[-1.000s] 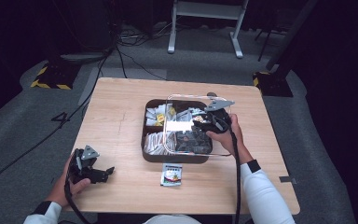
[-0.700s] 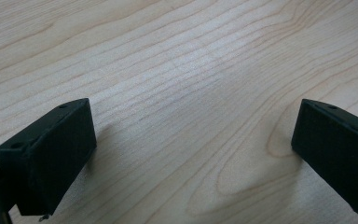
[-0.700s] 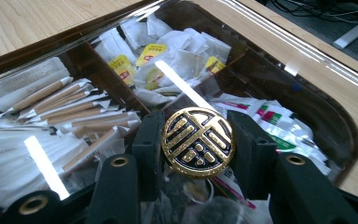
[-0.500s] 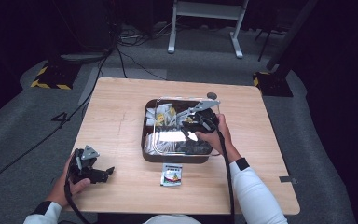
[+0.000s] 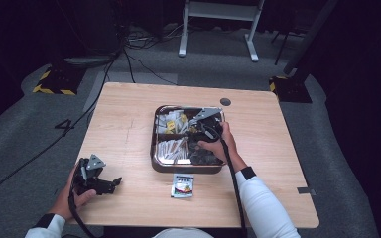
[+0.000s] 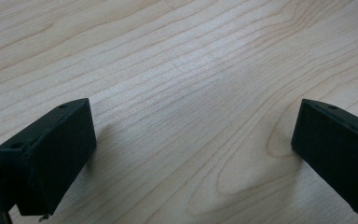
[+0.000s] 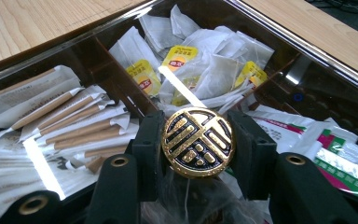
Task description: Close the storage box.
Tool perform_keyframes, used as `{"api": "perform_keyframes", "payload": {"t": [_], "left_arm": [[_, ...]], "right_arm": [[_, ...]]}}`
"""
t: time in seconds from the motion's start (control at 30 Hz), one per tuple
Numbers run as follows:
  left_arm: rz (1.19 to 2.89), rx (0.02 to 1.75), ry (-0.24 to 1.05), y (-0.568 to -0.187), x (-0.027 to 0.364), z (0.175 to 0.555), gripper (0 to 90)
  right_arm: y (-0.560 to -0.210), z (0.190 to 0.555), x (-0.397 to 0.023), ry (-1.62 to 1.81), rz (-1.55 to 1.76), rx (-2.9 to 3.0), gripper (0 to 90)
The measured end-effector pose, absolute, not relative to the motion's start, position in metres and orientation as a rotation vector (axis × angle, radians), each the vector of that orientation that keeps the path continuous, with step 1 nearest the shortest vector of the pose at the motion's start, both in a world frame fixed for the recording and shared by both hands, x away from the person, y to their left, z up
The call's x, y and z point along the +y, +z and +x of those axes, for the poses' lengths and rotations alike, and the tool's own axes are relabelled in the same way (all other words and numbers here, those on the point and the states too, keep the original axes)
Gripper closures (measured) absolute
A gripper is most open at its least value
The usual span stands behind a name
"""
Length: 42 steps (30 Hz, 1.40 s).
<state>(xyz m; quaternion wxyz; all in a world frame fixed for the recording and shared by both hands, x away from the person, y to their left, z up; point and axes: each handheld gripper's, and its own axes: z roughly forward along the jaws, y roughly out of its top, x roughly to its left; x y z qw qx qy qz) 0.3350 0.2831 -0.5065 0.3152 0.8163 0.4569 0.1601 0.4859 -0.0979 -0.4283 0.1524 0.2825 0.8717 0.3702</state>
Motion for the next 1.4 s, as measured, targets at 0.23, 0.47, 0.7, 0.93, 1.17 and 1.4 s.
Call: {"api": "perform_keyframes", "payload": {"t": [0.23, 0.47, 0.7, 0.93, 1.17, 1.4], "left_arm": [[2.148, 1.206, 0.424, -0.507, 0.283, 0.335, 0.1], [2.15, 1.203, 0.424, -0.507, 0.283, 0.335, 0.0], [2.143, 1.209, 0.424, -0.507, 0.283, 0.335, 0.0], [2.144, 1.209, 0.425, -0.507, 0.283, 0.335, 0.1], [2.143, 1.209, 0.424, -0.507, 0.283, 0.335, 0.0], [2.143, 1.209, 0.424, -0.507, 0.283, 0.335, 0.0]], "right_arm": [[-0.432, 0.487, -0.088, 1.069, 0.808, 2.514, 59.2], [-0.434, 0.489, -0.086, 1.071, 0.819, 2.5, 59.2], [-0.436, 0.492, -0.088, 1.077, 0.835, 2.494, 59.1], [-0.438, 0.493, -0.086, 1.077, 0.825, 2.491, 59.1], [-0.438, 0.493, -0.086, 1.081, 0.823, 2.493, 58.9], [-0.437, 0.493, -0.088, 1.082, 0.818, 2.503, 57.1]]}}
